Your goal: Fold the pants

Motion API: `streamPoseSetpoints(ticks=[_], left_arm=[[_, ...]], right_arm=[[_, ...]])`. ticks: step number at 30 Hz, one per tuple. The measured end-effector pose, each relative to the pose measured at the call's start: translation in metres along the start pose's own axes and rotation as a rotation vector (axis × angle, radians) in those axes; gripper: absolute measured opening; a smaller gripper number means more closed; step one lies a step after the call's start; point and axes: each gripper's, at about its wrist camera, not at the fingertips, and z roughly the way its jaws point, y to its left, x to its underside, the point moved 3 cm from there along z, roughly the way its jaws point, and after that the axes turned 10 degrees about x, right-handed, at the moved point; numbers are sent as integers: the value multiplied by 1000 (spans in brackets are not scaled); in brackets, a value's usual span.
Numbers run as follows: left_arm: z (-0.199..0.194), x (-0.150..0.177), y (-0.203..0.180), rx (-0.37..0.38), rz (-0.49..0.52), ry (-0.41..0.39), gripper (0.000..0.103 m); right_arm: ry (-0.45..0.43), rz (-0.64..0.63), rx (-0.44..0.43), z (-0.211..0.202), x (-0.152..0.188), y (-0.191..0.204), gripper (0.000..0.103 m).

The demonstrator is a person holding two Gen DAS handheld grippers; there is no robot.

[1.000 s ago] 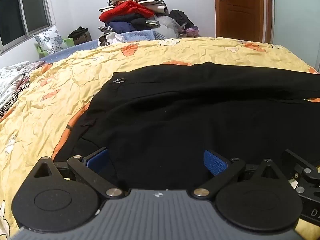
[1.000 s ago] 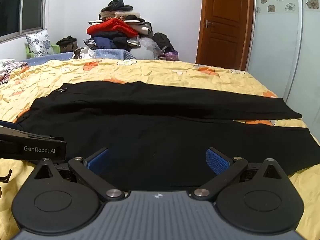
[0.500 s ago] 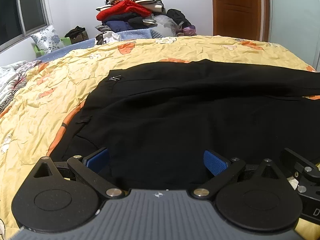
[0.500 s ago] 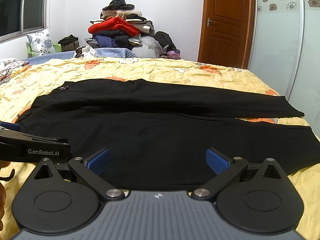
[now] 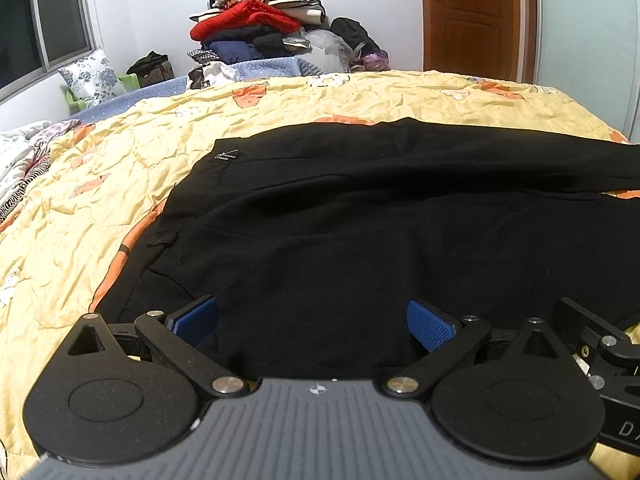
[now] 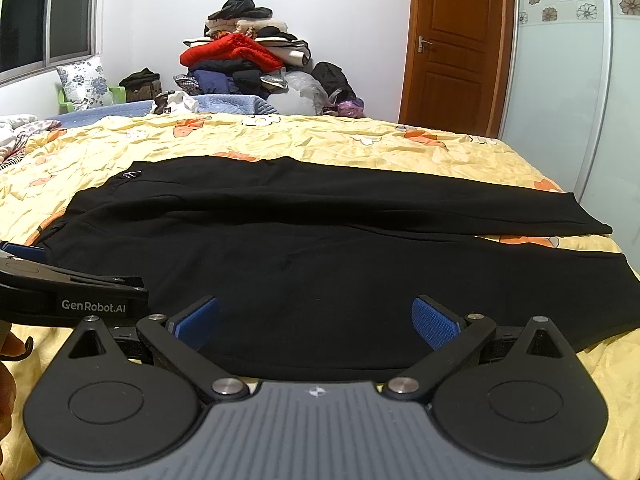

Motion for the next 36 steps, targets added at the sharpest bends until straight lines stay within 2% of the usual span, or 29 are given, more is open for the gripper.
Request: streamPoseSetpoints(ticks=[36], left_arm=[[2, 0, 0, -2, -2, 16, 102]], right_arm=[[0, 1, -10, -1, 4, 6, 103]])
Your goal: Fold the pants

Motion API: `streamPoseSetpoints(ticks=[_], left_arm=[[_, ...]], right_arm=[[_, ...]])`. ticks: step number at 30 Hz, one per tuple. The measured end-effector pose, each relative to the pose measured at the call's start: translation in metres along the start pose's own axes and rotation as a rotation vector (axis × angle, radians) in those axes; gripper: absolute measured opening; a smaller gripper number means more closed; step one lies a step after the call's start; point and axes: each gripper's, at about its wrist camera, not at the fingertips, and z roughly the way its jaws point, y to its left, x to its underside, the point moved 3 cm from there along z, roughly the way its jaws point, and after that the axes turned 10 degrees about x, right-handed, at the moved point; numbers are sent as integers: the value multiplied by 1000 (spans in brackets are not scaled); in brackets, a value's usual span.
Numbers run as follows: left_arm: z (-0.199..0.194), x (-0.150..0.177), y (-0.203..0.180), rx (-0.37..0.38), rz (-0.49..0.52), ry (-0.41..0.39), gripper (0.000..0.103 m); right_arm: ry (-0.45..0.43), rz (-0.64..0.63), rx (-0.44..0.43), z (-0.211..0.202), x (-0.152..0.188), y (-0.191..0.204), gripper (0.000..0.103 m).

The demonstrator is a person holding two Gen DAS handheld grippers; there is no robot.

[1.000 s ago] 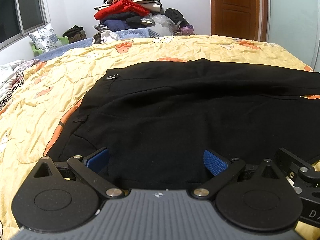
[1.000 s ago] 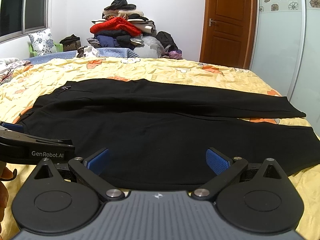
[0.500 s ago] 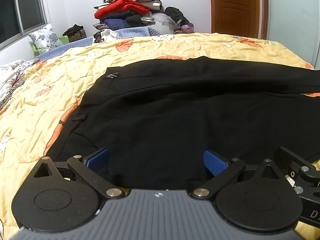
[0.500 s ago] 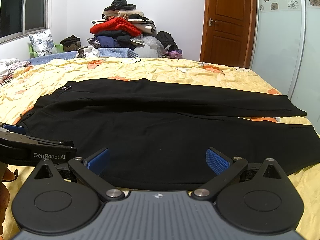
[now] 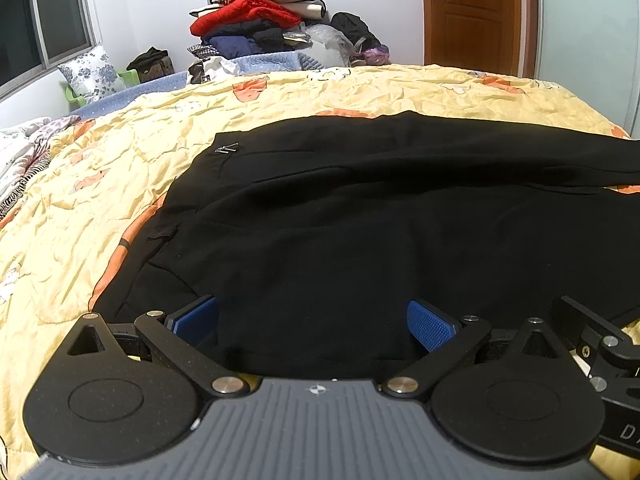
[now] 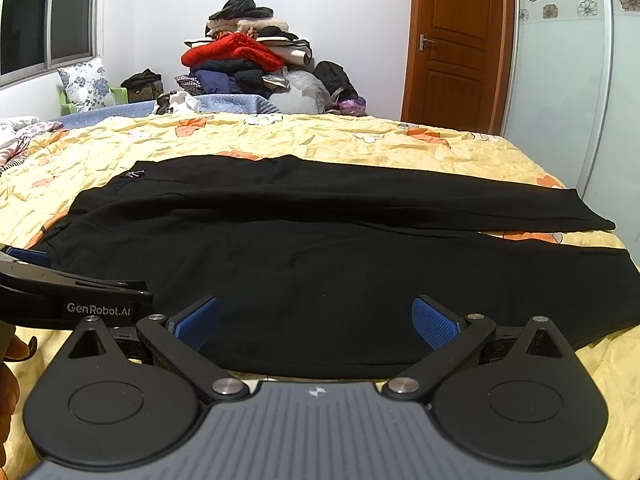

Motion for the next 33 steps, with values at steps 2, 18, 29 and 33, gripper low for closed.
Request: streamPoseSetpoints(ticks=[2, 18, 29, 33], left_arm=[[0, 0, 0, -1, 1, 0, 102], [9, -6, 7, -7, 1, 1, 102], [10, -21, 21, 25, -17, -15, 102], [13, -34, 39, 21, -51, -15, 102]], right_arm=[[1, -2, -2, 0, 1, 1, 103], [11, -20, -9, 11, -8, -1, 103], [-47, -96, -111, 25, -41, 4, 103], [-169, -276, -201, 35, -71, 18, 103]])
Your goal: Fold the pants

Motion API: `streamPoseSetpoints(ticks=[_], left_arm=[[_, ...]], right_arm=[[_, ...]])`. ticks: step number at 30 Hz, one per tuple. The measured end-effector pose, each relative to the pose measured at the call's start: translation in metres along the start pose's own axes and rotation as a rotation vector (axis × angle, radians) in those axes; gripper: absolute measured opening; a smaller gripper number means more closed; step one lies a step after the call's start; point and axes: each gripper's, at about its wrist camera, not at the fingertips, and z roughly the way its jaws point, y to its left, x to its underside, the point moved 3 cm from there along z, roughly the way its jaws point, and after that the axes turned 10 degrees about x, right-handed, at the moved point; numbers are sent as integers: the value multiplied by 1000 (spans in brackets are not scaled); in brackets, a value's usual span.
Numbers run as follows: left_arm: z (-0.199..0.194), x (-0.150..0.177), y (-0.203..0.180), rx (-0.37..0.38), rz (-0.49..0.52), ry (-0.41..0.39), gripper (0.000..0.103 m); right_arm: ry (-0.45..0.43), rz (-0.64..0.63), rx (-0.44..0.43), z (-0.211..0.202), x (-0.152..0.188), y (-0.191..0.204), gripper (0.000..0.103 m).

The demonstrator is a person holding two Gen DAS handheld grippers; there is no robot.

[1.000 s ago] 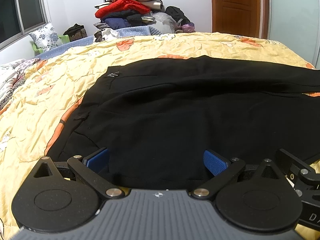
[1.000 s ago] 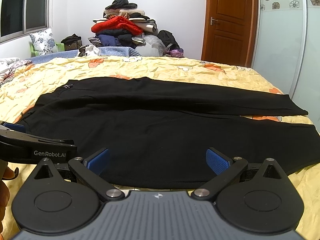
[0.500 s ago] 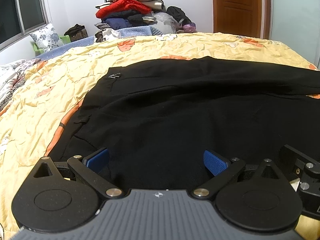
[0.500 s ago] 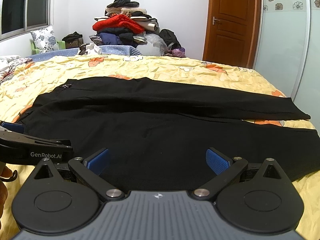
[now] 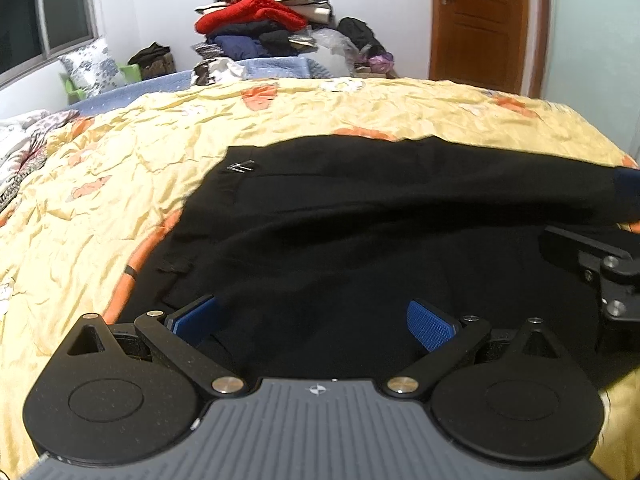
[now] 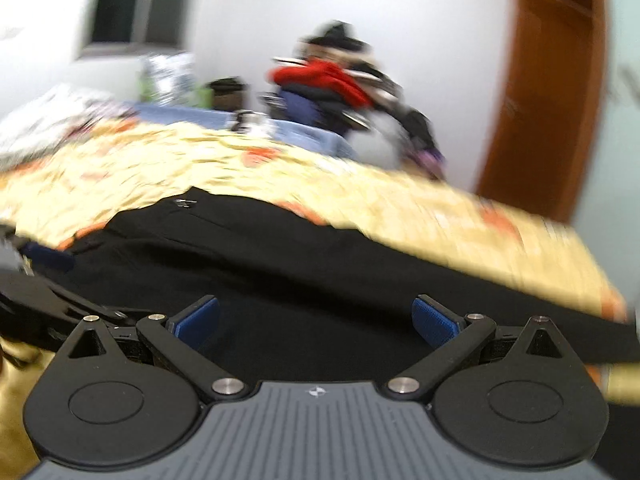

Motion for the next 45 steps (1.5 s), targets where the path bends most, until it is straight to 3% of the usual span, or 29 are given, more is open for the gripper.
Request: streamPoseSetpoints(ticks=[2, 5, 8, 12, 14, 16, 22, 23, 25, 26, 29, 30, 31, 34, 36, 42, 45], left_arm=[[2, -9, 11, 3, -18, -8, 102], [5, -25, 29, -9, -49, -26, 102], [10, -39, 45, -31, -74, -45, 102], [24, -53, 66, -54, -132, 3, 102], [30, -58, 74, -50, -157, 12, 102], [36, -62, 81, -51, -168, 22, 102], [57, -83, 87, -85, -112, 31, 102], [61, -87, 86, -95, -100, 31, 102], [68, -95, 86, -109, -85, 29, 102], [71, -99, 87, -112, -83, 25, 102], [82, -112, 87, -104, -87, 34, 102], [87, -116, 88, -95, -92, 36, 102], [92, -122, 90, -84, -100, 40, 102], [107, -138, 99, -33, -165, 55, 102], [120, -147, 109, 12, -242, 75, 101], [153, -159, 145, 292, -625, 141, 102], [165, -164, 148, 372, -690, 165, 101]], right_arm=[[-17, -88, -30, 19, -15, 0, 103], [-53, -98, -93, 58, -40, -12, 103], [63, -42, -209, 113, -61, -23, 103], [202, 60, -356, 188, -79, -32, 103], [220, 44, -421, 216, -86, -30, 103], [239, -21, -430, 241, -92, -24, 103], [340, -108, -550, 295, -95, -6, 102], [347, -118, -574, 300, -95, -3, 99], [375, -148, -642, 311, -95, 5, 79], [394, -158, -667, 314, -94, 8, 75], [404, -172, -689, 323, -95, 13, 48], [410, -160, -700, 325, -96, 12, 30], [408, -152, -704, 325, -98, 11, 19], [342, -234, -666, 309, -97, 17, 9], [259, -313, -593, 289, -96, 26, 7], [-24, -587, -449, 198, -80, 56, 7], [-113, -660, -423, 165, -70, 63, 3]])
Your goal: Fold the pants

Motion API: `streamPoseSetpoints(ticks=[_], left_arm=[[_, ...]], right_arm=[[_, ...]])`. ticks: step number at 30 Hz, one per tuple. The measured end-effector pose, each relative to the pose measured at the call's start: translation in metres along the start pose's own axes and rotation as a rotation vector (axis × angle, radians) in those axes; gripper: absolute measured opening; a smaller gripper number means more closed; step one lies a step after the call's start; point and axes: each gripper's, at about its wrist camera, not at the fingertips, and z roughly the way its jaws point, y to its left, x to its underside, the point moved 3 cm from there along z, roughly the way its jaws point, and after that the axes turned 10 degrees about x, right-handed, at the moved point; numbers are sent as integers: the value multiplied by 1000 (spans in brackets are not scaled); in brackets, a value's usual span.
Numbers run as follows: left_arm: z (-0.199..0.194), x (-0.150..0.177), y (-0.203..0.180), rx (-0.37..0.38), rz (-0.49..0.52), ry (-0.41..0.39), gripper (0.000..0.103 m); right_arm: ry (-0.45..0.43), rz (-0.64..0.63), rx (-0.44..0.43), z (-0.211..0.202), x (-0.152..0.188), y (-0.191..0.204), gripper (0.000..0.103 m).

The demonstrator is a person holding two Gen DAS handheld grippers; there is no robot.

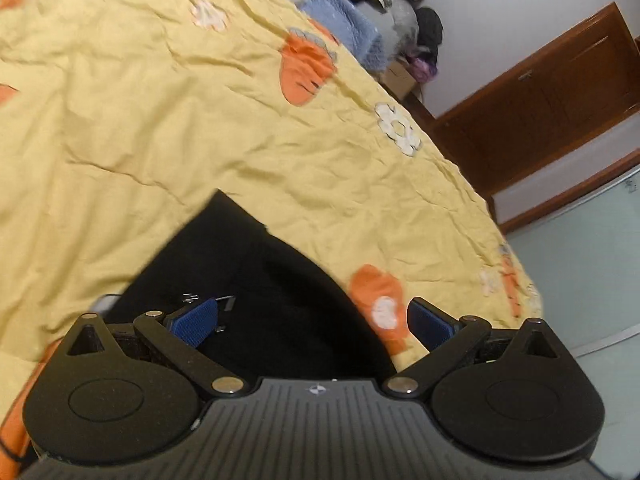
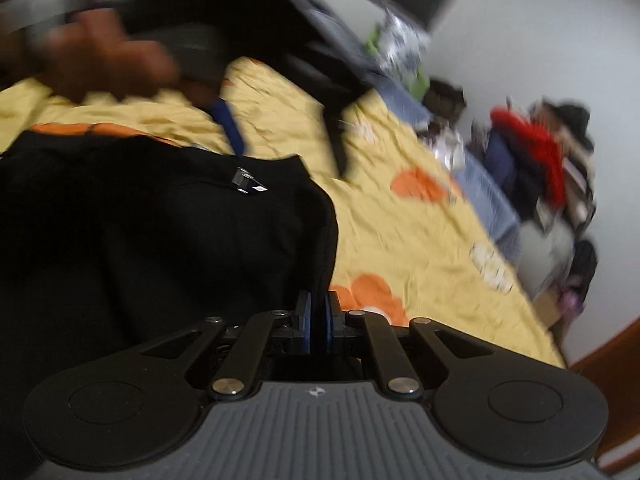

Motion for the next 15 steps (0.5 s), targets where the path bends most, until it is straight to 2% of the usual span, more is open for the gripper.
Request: streamPoseSetpoints(ticks=[3, 6, 8, 10, 12, 14, 15], left_arm=[[13, -3, 3, 35, -66, 49, 96], [31, -3, 14, 134, -215, 148, 93], [36, -1, 22, 160, -316, 160, 95], [31, 1, 19, 137, -279, 130, 96], [25, 1, 14, 78, -212, 101, 96], [20, 1, 12, 60, -187, 97, 97], [18, 1, 12, 62, -186, 100, 98]], right_arm=[[-48, -45, 15, -17, -3, 11, 3], [-52, -86, 11, -22, -3, 19, 3], [-35, -75, 22, -15, -1, 11, 3], [-40, -4, 62, -3, 0, -11, 6], [34, 138, -26, 22, 3, -46, 7], [76, 311, -147, 50, 10, -77, 9], [114, 377, -174, 65, 14, -89, 11]])
